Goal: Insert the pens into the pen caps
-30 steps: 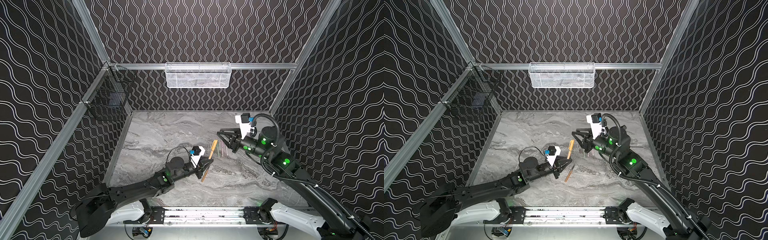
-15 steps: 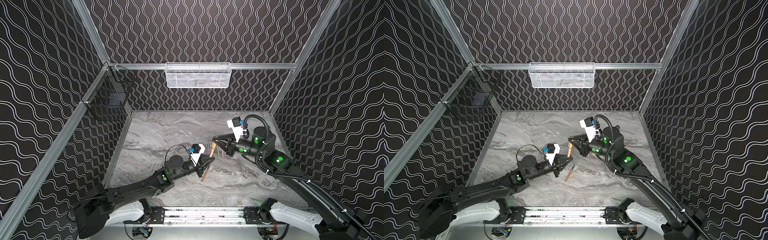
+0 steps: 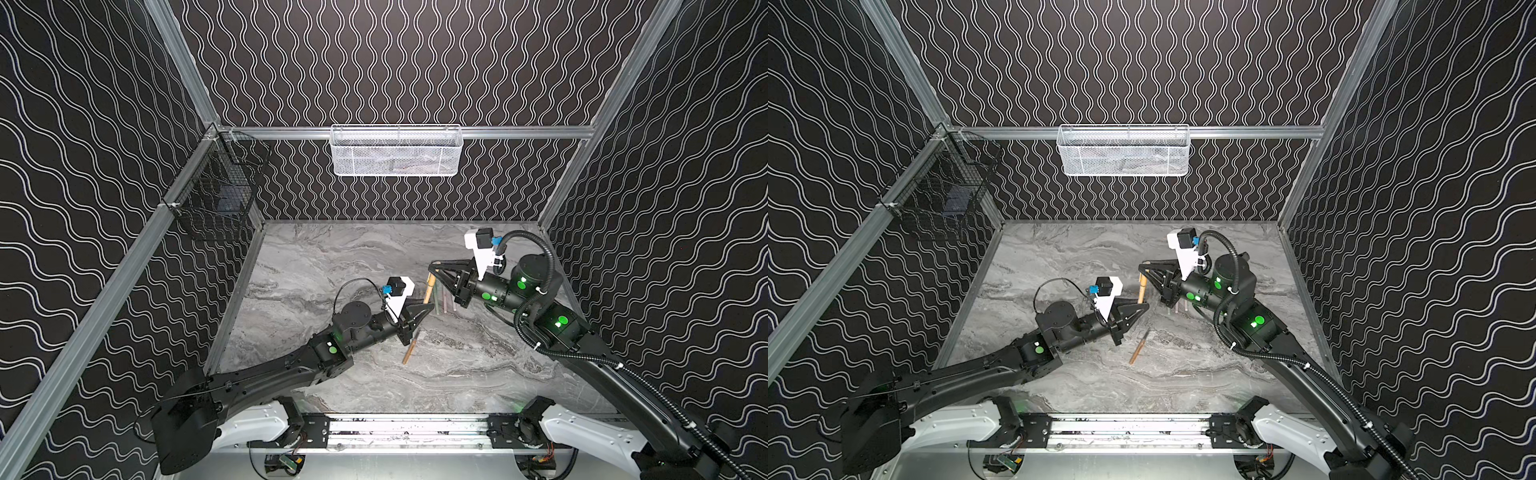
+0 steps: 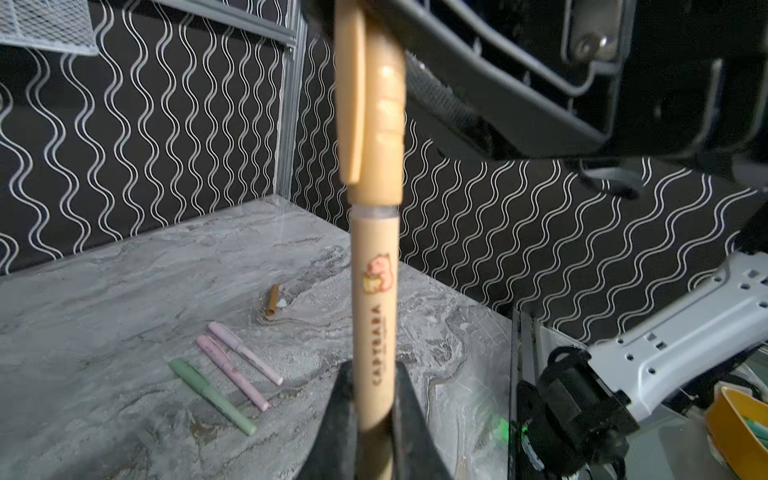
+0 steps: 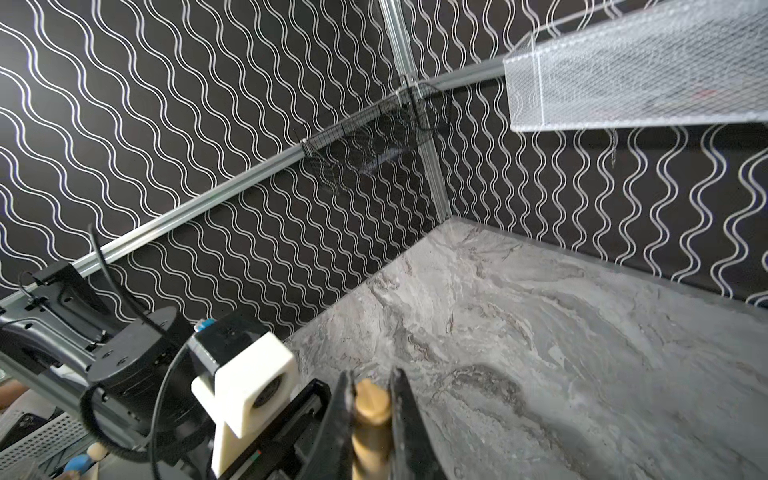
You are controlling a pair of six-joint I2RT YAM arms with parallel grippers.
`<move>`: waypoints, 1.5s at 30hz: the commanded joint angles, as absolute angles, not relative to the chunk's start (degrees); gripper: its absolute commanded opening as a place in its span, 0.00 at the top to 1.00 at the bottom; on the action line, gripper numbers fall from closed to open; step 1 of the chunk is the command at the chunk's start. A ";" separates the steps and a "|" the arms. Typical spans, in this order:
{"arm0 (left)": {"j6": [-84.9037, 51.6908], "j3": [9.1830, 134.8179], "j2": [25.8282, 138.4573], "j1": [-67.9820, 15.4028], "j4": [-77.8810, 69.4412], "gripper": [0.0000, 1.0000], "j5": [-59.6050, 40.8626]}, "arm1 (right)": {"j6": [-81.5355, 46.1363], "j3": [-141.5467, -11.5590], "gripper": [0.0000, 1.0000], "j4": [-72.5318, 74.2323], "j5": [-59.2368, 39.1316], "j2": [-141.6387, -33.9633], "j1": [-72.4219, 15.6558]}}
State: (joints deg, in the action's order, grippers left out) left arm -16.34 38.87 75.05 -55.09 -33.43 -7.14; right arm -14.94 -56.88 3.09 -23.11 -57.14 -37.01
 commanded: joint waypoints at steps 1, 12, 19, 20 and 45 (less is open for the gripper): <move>-17.14 43.19 75.00 -54.52 -47.27 1.00 -3.90 | -13.80 -54.67 1.00 -4.59 -25.81 -57.53 -37.49; -18.84 53.49 77.45 -48.02 -51.95 1.00 -8.44 | -15.43 -49.57 1.00 -1.07 -26.12 -57.77 -37.67; -25.06 46.99 79.07 -47.75 -51.71 1.00 -14.42 | -16.23 -53.45 0.91 -0.05 -22.93 -56.22 -37.70; -26.14 44.97 79.26 -47.76 -52.34 1.00 -14.89 | -15.88 -54.16 0.90 0.00 -22.41 -56.02 -37.67; -32.10 32.61 78.30 -47.77 -55.47 1.00 -17.86 | -13.79 -58.54 0.66 -0.44 -24.45 -61.69 -41.35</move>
